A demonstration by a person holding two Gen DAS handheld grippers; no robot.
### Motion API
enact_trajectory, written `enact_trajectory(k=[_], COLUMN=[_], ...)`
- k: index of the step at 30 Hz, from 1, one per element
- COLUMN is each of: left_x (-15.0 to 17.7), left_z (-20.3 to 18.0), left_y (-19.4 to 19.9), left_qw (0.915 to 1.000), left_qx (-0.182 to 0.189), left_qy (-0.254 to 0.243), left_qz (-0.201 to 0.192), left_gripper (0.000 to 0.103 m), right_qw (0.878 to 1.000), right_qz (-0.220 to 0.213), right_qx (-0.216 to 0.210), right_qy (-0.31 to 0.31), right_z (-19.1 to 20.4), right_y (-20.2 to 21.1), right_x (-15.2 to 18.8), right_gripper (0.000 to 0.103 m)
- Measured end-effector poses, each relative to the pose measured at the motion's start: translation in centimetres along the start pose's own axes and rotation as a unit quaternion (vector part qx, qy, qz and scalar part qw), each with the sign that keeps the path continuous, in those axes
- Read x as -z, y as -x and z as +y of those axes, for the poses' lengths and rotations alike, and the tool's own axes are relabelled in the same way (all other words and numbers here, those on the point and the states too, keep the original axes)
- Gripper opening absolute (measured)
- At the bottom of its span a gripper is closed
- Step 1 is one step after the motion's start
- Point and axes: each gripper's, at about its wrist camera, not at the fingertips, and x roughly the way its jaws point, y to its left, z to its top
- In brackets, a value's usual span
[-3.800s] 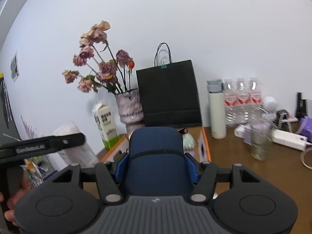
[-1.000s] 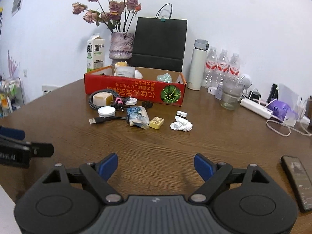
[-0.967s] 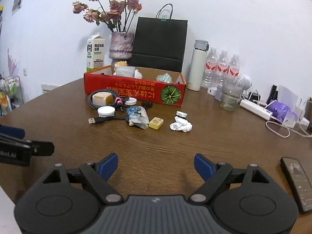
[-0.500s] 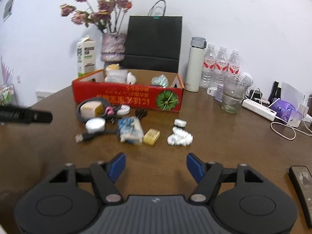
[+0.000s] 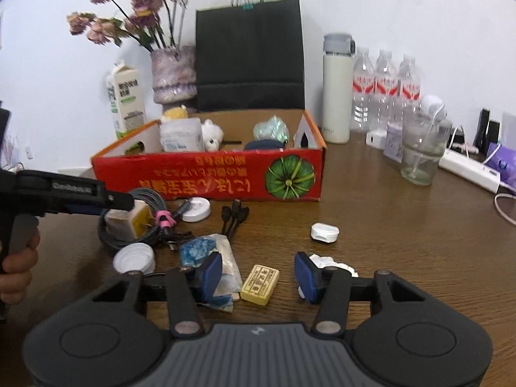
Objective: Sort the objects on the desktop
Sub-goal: 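Grasp the black coiled cable with the left tool while the right tool grasps the yellow soap bar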
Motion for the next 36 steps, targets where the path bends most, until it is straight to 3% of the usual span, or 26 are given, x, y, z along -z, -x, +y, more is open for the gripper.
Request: enact_trajectory(k=[1, 2, 9, 11, 14, 15, 22, 23, 24, 28, 32, 34, 36], left_x=[-0.1, -0.1, 0.1, 0.2, 0.3, 0.4, 1.4, 1.6, 1.9, 2.9, 4.4, 5.5, 6.8], left_z=[0.3, 0.4, -0.2, -0.6, -1.4, -1.7, -4.5, -4.8, -5.1, -6.3, -7.0, -7.1, -6.8], left_y=[0.1, 0.4, 2.7, 3.8, 5.7, 6.3, 10.4, 10.9, 11.4, 13.5, 13.3, 11.9, 11.0], left_qw=[0.9999, 0.9997, 0.9993, 0.9989, 0.9978, 0.9975, 0.9946, 0.9944, 0.9942, 0.9910, 0.9910, 0.9954, 0.9981], left_qx=[0.010, 0.010, 0.001, 0.002, 0.013, 0.016, 0.029, 0.033, 0.037, 0.041, 0.058, 0.036, 0.028], left_qy=[0.012, 0.021, 0.023, 0.023, 0.017, 0.015, -0.014, -0.015, -0.014, -0.033, -0.062, -0.053, -0.029], left_qz=[-0.003, -0.009, -0.028, -0.041, -0.063, -0.068, -0.099, -0.099, -0.100, -0.124, -0.103, -0.071, -0.048], left_gripper=[0.041, 0.026, 0.018, 0.018, 0.015, 0.010, 0.010, 0.008, 0.000, 0.000, 0.003, 0.011, 0.051], right_qw=[1.000, 1.000, 1.000, 1.000, 1.000, 1.000, 0.999, 0.999, 0.999, 0.998, 0.998, 0.999, 0.999], right_qz=[0.005, 0.010, 0.019, 0.020, 0.016, 0.011, -0.037, -0.041, -0.046, -0.056, -0.055, -0.049, -0.042], right_qx=[0.003, 0.005, 0.009, 0.002, 0.012, 0.010, 0.016, 0.014, 0.013, 0.002, -0.007, -0.009, -0.010], right_qy=[-0.004, -0.007, -0.009, -0.007, 0.009, 0.005, -0.002, -0.003, -0.002, 0.003, 0.001, -0.004, -0.006], right_z=[0.0, -0.1, -0.2, 0.0, 0.6, 0.7, 0.7, 0.7, 0.8, 1.1, 1.3, 1.3, 1.2], right_y=[-0.4, -0.7, -1.4, -1.2, -0.9, -0.6, 3.5, 4.1, 4.8, 7.2, 8.6, 8.9, 9.1], right_x=[0.0, 0.1, 0.9, 0.9, 1.1, 1.1, 0.5, 0.5, 0.5, 1.2, 2.2, 2.9, 3.5], right_gripper=[0.045, 0.043, 0.035, 0.020, 0.019, 0.019, 0.019, 0.019, 0.019, 0.019, 0.019, 0.019, 0.019])
